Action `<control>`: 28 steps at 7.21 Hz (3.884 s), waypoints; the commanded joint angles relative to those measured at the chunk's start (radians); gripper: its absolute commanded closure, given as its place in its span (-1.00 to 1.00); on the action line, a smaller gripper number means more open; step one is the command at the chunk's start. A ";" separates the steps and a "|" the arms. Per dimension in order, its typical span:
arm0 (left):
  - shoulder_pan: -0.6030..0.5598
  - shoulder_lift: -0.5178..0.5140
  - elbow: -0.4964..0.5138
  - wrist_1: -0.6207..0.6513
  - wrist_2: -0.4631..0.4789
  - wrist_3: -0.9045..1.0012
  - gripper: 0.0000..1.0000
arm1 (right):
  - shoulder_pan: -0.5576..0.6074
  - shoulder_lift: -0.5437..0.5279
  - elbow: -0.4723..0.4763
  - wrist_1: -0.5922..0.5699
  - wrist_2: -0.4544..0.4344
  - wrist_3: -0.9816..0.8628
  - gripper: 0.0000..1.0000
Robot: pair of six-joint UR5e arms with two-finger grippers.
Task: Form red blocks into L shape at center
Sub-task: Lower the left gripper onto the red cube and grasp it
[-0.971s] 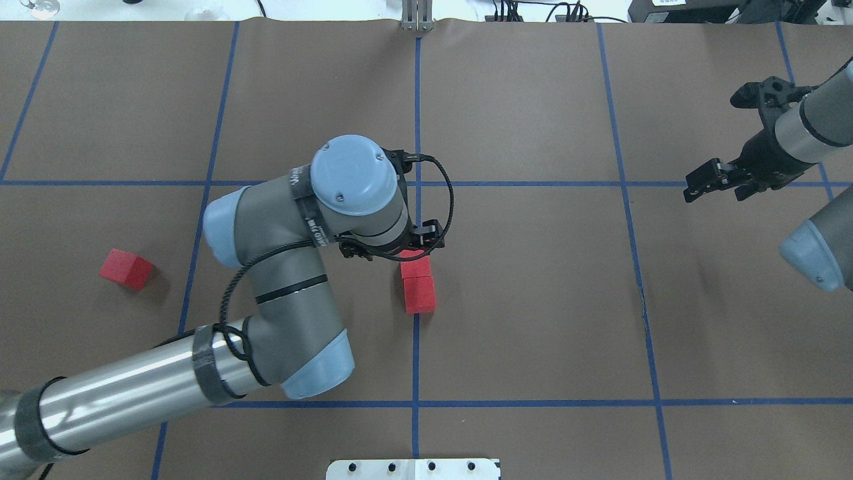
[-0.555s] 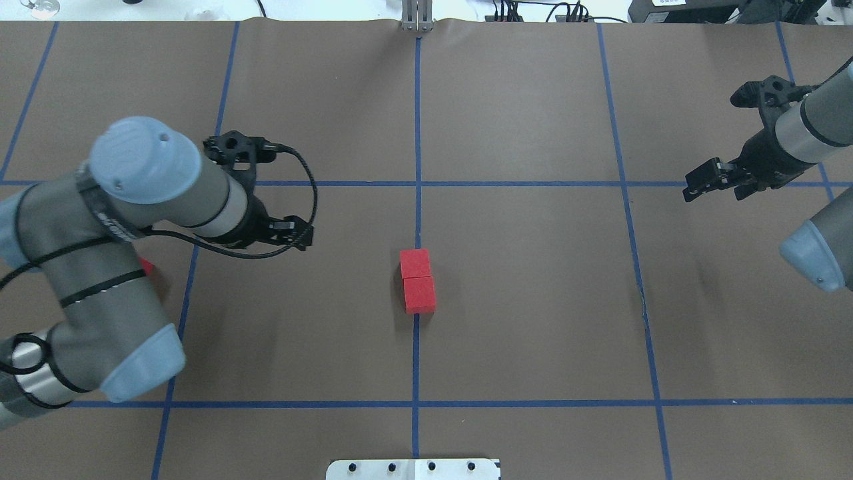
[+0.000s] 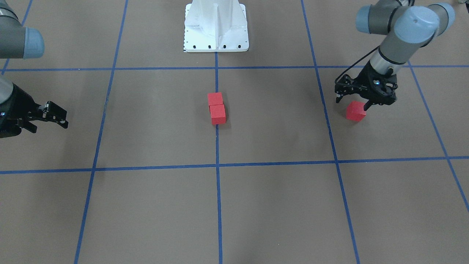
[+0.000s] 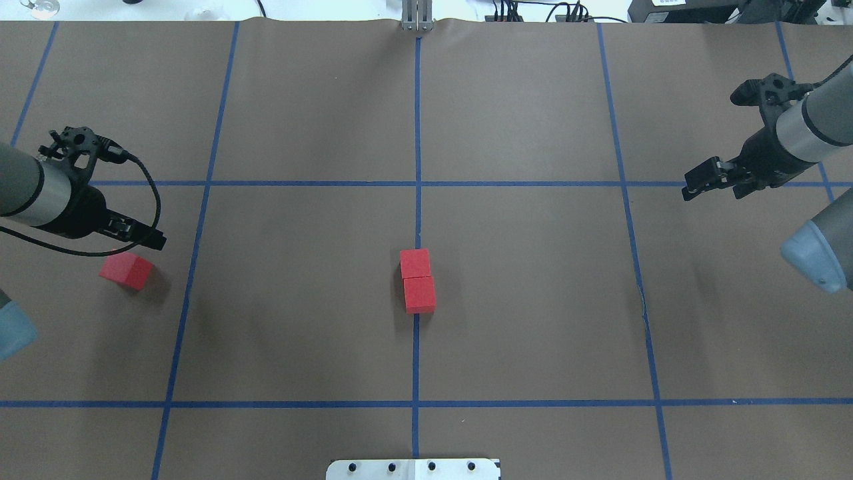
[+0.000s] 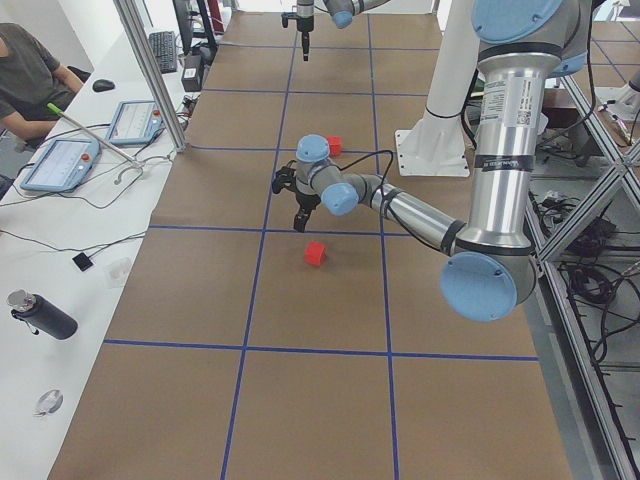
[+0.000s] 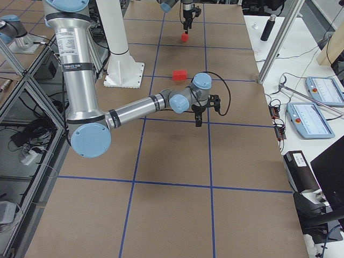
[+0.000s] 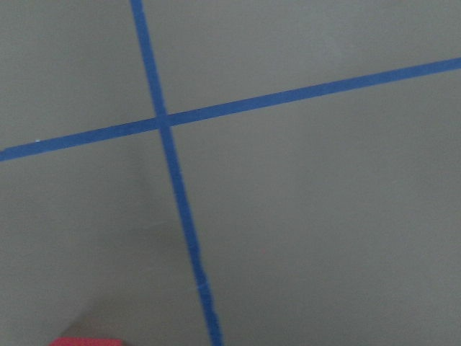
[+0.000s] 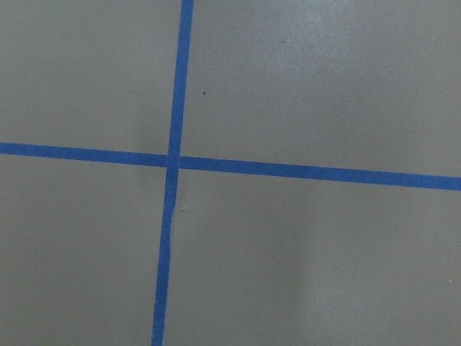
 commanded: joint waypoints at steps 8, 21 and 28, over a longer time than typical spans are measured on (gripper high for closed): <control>-0.010 0.011 0.074 -0.035 0.017 0.056 -1.00 | 0.000 -0.012 0.012 -0.001 0.000 0.003 -1.00; 0.057 -0.027 0.185 -0.034 0.003 -0.097 -0.03 | 0.000 -0.012 0.011 -0.001 0.000 0.003 -1.00; 0.054 -0.257 0.005 0.333 -0.081 -0.430 1.00 | 0.000 -0.014 0.005 -0.001 0.000 0.005 -1.00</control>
